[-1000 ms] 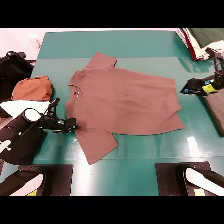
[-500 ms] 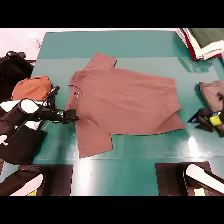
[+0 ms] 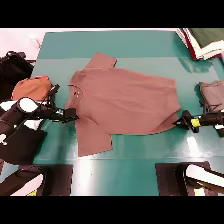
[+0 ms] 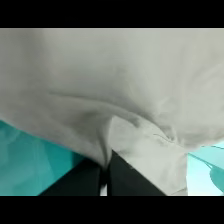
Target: Fold the shirts.
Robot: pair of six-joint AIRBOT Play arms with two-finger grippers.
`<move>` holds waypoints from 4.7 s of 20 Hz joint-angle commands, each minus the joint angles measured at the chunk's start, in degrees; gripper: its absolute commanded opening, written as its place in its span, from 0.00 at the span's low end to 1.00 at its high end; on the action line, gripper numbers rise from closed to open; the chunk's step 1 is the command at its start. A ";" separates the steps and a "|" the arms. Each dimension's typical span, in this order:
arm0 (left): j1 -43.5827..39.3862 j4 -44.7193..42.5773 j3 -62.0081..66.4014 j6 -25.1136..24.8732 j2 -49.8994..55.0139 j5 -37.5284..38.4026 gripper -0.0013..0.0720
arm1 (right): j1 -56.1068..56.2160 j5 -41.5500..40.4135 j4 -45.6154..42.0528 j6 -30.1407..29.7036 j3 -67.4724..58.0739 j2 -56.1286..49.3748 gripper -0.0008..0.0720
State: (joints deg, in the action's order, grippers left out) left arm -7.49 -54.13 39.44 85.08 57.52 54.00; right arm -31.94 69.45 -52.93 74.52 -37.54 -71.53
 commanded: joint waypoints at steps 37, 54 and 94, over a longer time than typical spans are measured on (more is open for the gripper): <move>0.04 -19.17 60.74 4.46 37.66 11.13 0.05 | 22.23 14.53 -22.08 8.02 -60.48 -21.35 0.03; 6.36 -11.56 45.00 -6.64 38.42 16.46 0.05 | 24.90 8.04 -21.55 8.15 -43.50 -17.90 0.03; 7.58 -2.10 -9.79 -1.16 -6.16 10.03 0.05 | -6.73 13.03 -9.90 1.79 10.62 5.88 0.71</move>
State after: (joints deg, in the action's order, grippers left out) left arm 0.05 -55.96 29.41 84.09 51.40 63.86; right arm -37.12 85.45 -70.00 77.91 -34.20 -64.49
